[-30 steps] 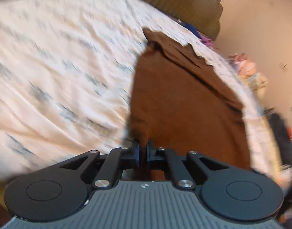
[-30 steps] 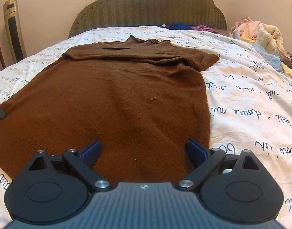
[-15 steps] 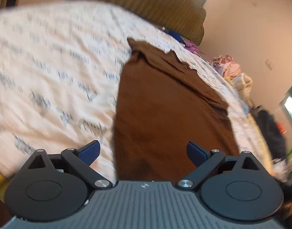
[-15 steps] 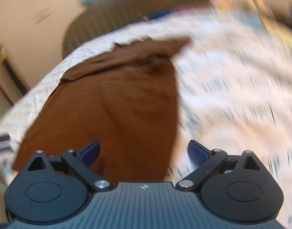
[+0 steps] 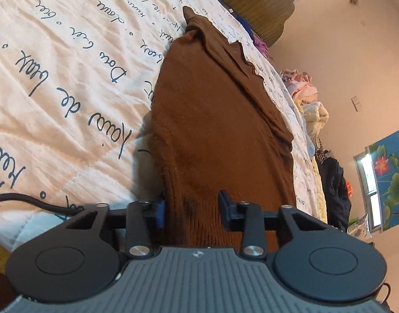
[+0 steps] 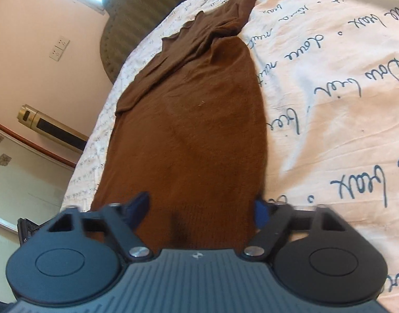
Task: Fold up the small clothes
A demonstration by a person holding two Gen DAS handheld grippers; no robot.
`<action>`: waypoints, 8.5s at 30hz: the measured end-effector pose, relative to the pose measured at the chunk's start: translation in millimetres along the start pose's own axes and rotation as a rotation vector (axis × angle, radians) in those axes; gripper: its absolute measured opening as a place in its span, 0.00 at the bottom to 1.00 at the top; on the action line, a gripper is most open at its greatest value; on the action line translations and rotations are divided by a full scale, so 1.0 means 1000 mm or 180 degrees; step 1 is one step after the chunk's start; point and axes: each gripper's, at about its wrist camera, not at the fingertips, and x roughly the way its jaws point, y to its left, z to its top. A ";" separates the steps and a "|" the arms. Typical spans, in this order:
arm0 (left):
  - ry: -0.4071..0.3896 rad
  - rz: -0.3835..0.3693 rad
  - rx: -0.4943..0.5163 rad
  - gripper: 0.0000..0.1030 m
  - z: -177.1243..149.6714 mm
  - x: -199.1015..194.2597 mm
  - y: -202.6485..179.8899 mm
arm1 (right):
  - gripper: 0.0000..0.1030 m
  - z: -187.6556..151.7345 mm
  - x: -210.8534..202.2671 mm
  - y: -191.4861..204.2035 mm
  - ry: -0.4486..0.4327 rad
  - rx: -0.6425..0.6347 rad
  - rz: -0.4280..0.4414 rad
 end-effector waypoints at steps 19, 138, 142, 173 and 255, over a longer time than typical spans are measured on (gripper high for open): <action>-0.0055 0.0128 0.0393 0.03 0.000 -0.005 -0.008 | 0.05 -0.005 0.004 -0.014 0.0092 -0.0031 0.0045; -0.0565 0.0216 -0.0566 0.10 0.207 0.174 -0.026 | 0.18 0.196 0.153 -0.016 -0.0638 0.0603 -0.0030; -0.0731 0.0146 -0.0428 0.10 0.204 0.156 -0.037 | 0.15 0.195 0.142 -0.008 -0.0707 0.0491 0.0034; -0.1443 0.0385 0.0679 0.90 0.137 0.062 -0.102 | 0.44 0.153 0.027 0.031 -0.0997 -0.0198 -0.0021; -0.0623 0.1413 0.1784 1.00 0.101 0.160 -0.101 | 0.80 0.096 0.132 0.076 -0.1084 -0.1966 -0.1426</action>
